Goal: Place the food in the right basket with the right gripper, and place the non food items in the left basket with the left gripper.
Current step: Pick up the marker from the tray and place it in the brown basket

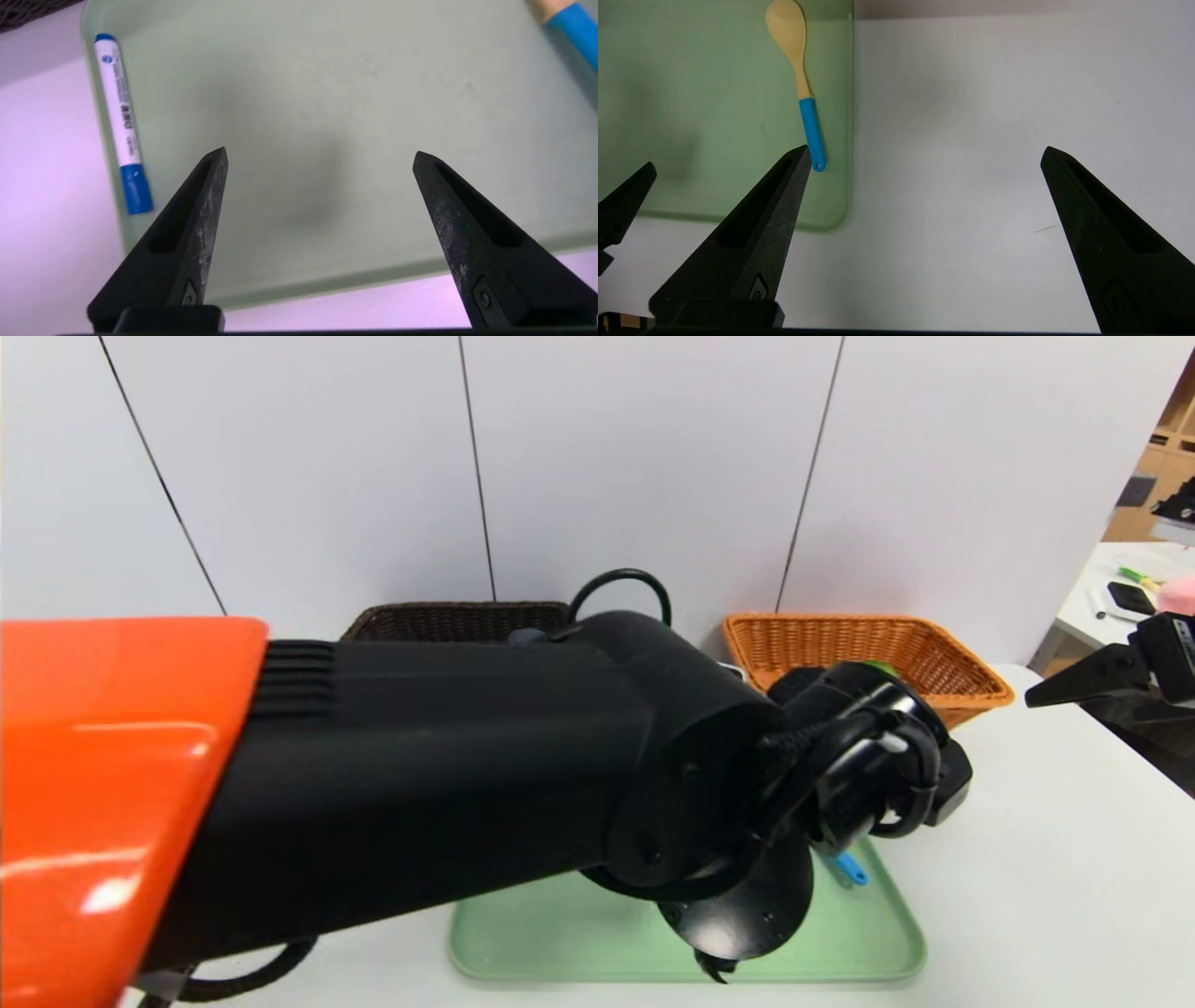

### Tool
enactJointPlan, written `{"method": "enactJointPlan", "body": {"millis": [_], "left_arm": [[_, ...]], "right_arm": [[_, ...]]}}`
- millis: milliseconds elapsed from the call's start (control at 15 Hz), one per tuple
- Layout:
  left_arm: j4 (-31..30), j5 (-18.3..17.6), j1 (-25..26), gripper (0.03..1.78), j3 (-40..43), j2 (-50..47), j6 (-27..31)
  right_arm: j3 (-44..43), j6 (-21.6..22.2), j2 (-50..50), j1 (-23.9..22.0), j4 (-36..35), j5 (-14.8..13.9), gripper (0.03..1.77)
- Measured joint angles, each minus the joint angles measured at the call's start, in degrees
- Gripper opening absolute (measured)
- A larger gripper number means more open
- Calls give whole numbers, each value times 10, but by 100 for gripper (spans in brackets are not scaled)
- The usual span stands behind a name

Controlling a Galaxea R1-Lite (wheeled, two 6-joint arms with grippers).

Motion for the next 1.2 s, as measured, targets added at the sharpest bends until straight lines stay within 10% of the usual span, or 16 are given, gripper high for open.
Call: {"method": "enactJointPlan", "body": {"millis": [1200], "left_arm": [[-49,-274,246,167,161,-108,118]], "right_arm": [[22,1,-15,-3,-1,13,170]]}}
